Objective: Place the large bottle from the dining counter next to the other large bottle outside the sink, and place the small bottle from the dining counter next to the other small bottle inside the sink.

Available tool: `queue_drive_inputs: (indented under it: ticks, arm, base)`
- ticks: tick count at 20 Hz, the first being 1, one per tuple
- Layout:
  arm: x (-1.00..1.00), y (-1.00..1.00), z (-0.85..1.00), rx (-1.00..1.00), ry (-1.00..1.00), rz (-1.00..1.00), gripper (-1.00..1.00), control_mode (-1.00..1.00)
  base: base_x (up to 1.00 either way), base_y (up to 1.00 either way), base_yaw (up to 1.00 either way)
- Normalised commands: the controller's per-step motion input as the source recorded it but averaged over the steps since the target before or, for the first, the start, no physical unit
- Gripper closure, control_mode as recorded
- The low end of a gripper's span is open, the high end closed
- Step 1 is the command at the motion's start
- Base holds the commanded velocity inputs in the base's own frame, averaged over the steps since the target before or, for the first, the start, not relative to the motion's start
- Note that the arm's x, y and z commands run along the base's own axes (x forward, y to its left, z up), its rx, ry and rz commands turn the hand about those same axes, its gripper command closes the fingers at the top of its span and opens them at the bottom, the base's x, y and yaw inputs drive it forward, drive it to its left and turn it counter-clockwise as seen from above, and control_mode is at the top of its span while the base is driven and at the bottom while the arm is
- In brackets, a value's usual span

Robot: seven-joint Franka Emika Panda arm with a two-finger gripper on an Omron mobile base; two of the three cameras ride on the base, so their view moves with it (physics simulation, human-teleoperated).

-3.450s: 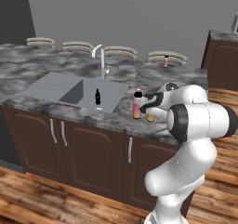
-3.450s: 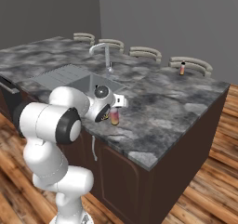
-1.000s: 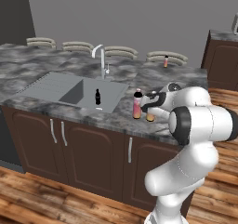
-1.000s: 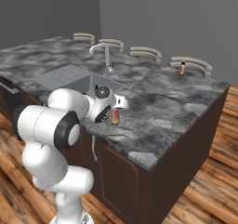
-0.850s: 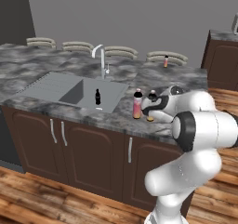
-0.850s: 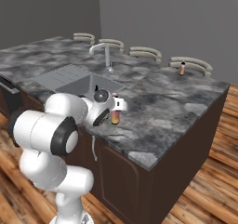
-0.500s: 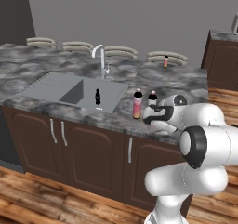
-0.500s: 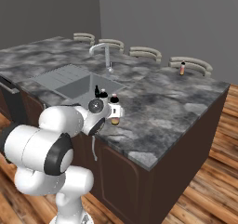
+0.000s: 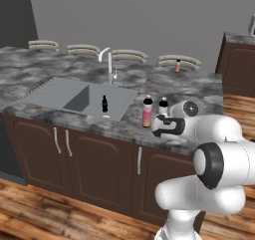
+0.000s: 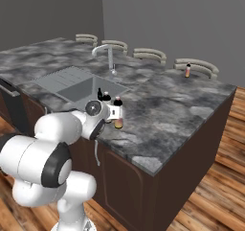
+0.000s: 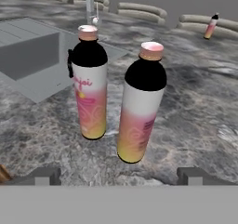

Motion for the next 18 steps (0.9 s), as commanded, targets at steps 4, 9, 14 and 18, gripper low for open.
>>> queue_drive_inputs:
  ticks: [4, 9, 14, 18]
  arm:
    - [-0.15, 0.16, 0.05, 0.0, 0.01, 0.0, -1.0, -1.0]
    - [-0.05, 0.1, 0.0, 0.0, 0.06, 0.0, -1.0, -1.0]
    - [0.0, 0.05, 0.0, 0.0, 0.12, 0.0, -1.0, -1.0]
    - [-0.01, 0.0, 0.15, 0.04, 0.05, 0.0, -1.0, -1.0]
  base:
    - [0.0, 0.0, 0.0]
    - [0.0, 0.0, 0.0]
    - [0.0, 0.0, 0.0]
    - [0.0, 0.0, 0.0]
